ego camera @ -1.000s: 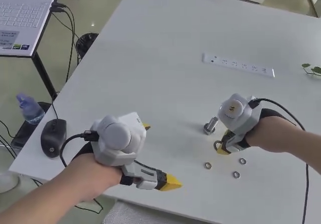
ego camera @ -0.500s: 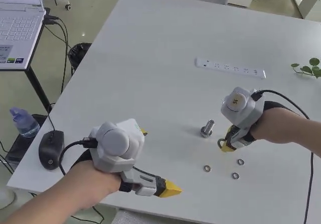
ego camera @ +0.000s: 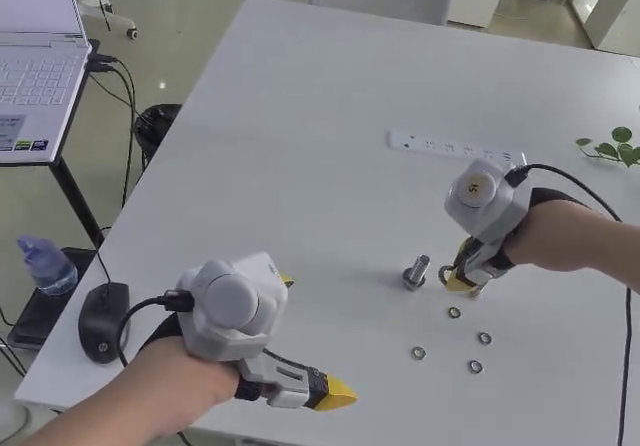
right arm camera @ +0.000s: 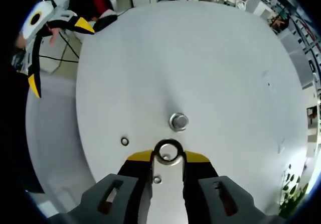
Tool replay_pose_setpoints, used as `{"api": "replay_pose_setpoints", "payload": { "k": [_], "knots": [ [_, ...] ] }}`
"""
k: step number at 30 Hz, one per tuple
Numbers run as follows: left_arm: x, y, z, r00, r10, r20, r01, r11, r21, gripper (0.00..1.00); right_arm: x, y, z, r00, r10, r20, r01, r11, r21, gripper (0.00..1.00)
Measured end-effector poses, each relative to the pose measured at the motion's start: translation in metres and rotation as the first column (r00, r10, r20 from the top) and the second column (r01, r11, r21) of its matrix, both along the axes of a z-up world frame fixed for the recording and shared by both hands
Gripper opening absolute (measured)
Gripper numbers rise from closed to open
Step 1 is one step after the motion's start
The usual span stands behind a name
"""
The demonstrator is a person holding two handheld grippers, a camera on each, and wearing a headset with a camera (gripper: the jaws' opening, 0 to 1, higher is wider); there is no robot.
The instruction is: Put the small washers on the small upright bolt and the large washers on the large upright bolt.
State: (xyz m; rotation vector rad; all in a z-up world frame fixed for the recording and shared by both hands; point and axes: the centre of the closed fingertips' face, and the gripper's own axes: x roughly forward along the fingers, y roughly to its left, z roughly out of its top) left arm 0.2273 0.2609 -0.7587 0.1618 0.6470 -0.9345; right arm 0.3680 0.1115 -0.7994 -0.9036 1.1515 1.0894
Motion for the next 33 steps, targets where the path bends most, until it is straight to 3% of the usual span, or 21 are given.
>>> {"api": "replay_pose_setpoints", "payload": {
  "k": [8,22,33],
  "knots": [
    [0.0,-0.002,-0.001,1.0,-0.007,-0.01,0.007,1.0,-0.009,0.94,0.015,0.008,0.005,1.0,0.019,0.011,-0.019,1.0,-0.004,0.21],
    [0.009,-0.004,-0.002,1.0,-0.018,0.008,0.018,1.0,-0.007,0.95,0.008,0.023,0.005,1.0,0.026,-0.001,-0.026,1.0,0.003,0.21],
    [0.009,-0.01,-0.005,1.0,-0.009,0.003,0.009,0.999,-0.031,0.95,0.01,0.032,0.002,0.999,0.043,0.0,-0.043,0.999,0.007,0.21]
  ]
}}
